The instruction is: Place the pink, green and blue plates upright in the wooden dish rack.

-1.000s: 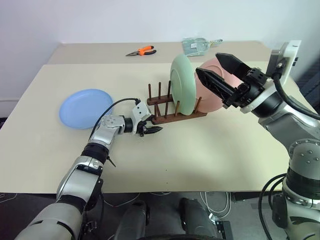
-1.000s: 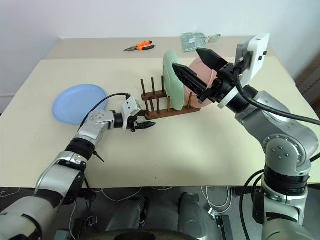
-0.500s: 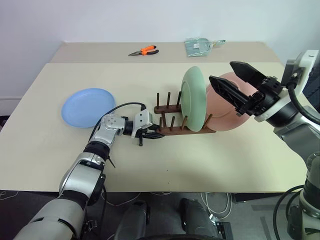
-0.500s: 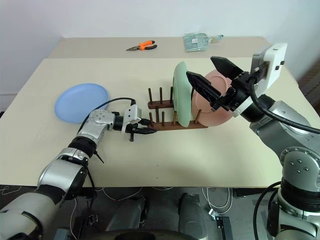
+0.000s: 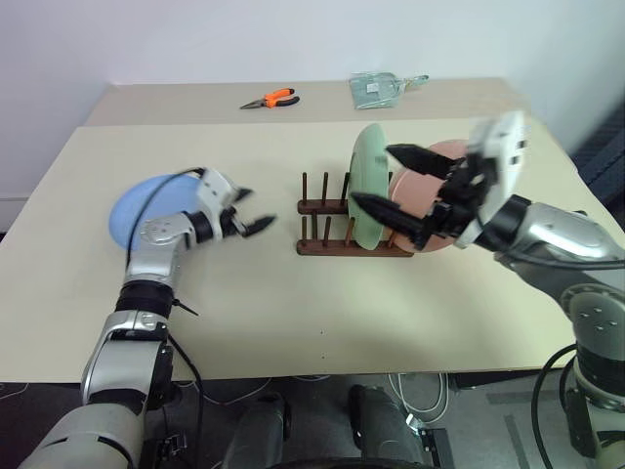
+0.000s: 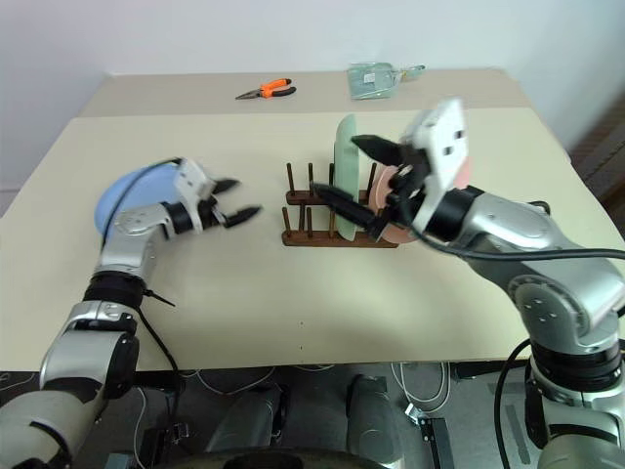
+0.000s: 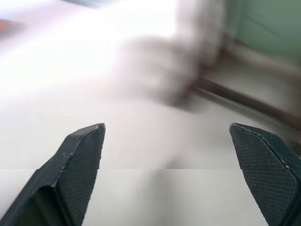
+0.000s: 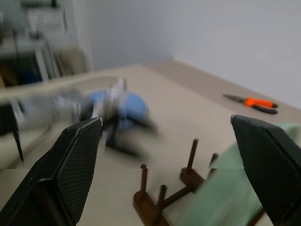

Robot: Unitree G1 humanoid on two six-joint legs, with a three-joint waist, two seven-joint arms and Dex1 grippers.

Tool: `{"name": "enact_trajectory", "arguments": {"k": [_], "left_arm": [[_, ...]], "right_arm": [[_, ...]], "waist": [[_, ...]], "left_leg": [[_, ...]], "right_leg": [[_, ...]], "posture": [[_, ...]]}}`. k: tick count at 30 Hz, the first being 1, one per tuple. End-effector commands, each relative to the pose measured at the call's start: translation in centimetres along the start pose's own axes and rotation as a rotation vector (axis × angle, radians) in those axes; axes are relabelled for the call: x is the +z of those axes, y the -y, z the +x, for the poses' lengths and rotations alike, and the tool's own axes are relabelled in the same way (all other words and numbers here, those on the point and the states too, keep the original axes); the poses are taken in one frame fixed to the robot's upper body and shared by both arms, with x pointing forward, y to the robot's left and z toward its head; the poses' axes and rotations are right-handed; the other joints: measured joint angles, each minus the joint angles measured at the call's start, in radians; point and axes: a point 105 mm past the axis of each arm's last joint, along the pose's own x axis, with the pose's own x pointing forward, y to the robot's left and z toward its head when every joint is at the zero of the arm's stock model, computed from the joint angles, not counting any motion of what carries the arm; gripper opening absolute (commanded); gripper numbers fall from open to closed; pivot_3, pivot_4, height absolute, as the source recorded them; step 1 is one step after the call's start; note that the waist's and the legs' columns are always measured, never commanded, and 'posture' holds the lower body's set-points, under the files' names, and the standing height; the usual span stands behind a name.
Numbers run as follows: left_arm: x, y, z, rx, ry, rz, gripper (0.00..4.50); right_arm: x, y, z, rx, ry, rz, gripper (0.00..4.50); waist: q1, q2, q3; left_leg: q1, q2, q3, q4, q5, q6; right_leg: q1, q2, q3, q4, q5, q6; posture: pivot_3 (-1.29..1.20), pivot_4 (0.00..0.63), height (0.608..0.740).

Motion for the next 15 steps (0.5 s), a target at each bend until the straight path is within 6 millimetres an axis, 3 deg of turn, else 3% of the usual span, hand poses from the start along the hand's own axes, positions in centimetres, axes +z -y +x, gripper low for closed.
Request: {"name": "enact_trajectory", "arguments": {"k": [1, 3, 6, 8, 11, 15], "left_arm": [[1.8, -4.2, -3.7, 0.319, 0.036, -0.122, 4.45], [0.9, -7.3, -7.4, 0.590, -0.017, -0.207, 4.45], [-1.2, -9.5, -11.5, 0.850, -0.117, -0.296, 4.45], [-1.9, -9.8, -12.7, 0.921, -0.154, -0.327, 4.45], [-4.0, -9.5, -14.9, 1.049, -0.183, -0.521, 4.45], [-5.3, -8.2, -14.1, 1.011, -0.174, -0.765, 4.45]], "right_arm": [[0.2, -1.8, 1.3, 0.083, 0.016, -0.109, 4.50], [-0.8, -2.9, 2.4, 0.143, 0.006, -0.129, 4.50], [-1.7, -3.7, 3.5, 0.195, 0.008, -0.141, 4.50], [-1.9, -3.9, 3.9, 0.207, 0.015, -0.146, 4.50], [-2.4, -3.9, 4.6, 0.226, 0.017, -0.151, 4.50], [-2.8, -3.9, 4.8, 0.233, 0.019, -0.151, 4.50]], "waist": [[0.003, 0.000, 0.000], [0.000, -0.002, 0.000], [-0.001, -0.003, 0.000], [0.002, -0.003, 0.000], [0.008, -0.006, -0.001], [0.008, -0.010, 0.000]], "left_leg": [[0.000, -0.001, 0.000, 0.000, 0.000, 0.000], [0.000, 0.000, 0.000, 0.000, 0.000, 0.000], [0.001, 0.000, 0.000, 0.000, 0.000, -0.001], [0.001, -0.001, 0.000, 0.000, 0.001, -0.002], [0.001, -0.001, -0.001, 0.001, 0.001, -0.003], [0.001, -0.001, -0.001, 0.001, 0.001, -0.003]], "right_leg": [[0.001, 0.000, 0.000, 0.000, 0.000, -0.001], [0.001, 0.000, 0.000, -0.001, 0.000, 0.000], [0.001, 0.000, 0.000, 0.001, 0.000, 0.000], [0.001, 0.000, 0.000, 0.001, 0.000, 0.000], [0.001, 0.000, -0.001, 0.001, 0.002, -0.003], [0.001, 0.000, -0.001, 0.001, 0.002, -0.003]], "posture": [[0.00, 0.150, 0.740], [0.00, 0.150, 0.740], [0.00, 0.150, 0.740], [0.00, 0.150, 0.740], [0.00, 0.150, 0.740], [0.00, 0.150, 0.740]]}}
